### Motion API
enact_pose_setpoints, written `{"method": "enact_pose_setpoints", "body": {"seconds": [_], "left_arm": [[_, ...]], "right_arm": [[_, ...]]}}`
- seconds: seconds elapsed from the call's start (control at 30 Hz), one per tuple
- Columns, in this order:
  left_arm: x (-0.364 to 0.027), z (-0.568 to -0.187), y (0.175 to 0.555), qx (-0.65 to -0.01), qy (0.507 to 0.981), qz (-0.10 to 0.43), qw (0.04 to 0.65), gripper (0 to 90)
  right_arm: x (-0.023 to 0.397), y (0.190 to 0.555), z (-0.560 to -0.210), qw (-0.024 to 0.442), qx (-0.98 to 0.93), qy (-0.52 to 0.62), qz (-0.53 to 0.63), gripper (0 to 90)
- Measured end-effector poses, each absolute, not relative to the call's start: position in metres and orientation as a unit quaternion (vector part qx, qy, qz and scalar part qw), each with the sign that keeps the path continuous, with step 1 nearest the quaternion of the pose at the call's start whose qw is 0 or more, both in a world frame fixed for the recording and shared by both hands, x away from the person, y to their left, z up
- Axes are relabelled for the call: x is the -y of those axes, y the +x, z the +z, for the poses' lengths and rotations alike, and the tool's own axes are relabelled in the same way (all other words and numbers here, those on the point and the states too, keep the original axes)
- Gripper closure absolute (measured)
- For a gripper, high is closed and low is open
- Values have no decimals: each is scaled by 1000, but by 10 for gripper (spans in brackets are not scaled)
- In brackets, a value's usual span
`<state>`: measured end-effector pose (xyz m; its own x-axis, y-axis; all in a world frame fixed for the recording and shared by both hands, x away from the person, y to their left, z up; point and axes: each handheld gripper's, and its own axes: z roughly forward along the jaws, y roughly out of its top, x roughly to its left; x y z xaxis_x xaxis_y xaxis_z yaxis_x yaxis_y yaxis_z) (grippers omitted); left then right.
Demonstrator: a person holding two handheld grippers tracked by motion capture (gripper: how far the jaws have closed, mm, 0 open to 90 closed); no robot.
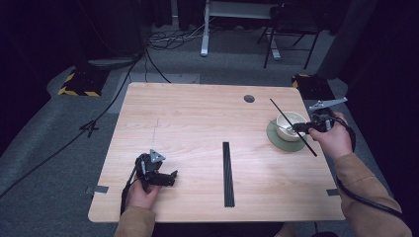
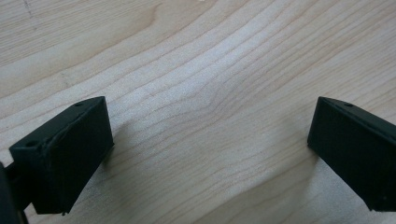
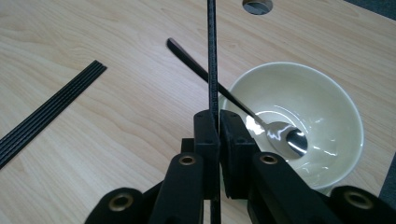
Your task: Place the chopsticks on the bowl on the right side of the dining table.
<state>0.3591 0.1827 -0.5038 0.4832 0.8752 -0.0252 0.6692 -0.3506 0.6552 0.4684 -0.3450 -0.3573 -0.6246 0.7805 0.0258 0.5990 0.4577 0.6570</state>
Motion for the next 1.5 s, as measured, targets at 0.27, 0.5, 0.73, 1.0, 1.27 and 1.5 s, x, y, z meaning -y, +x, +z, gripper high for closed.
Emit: {"method": "enact_pose_setpoints", "body": {"seconds": [0.27,0.5,0.73,1.0,1.27,1.5], "left_arm": [[-183,-504,359,-480,805,168,307,3],[-183,-504,359,-480,805,167,307,3],[-183,-504,359,-480,805,168,307,3],[-183,-504,359,-480,805,168,307,3],[-183,-504,359,-480,804,168,307,3],[-183,-504,359,-480,804,167,308,3]], "right_arm": [[353,493,-368,163,-841,422,295,864],[356,510,-382,154,-837,435,293,865],[354,520,-393,149,-838,439,290,864],[353,524,-404,140,-836,446,287,864],[354,525,-408,141,-834,449,287,832],[350,517,-401,166,-826,446,302,663]]}}
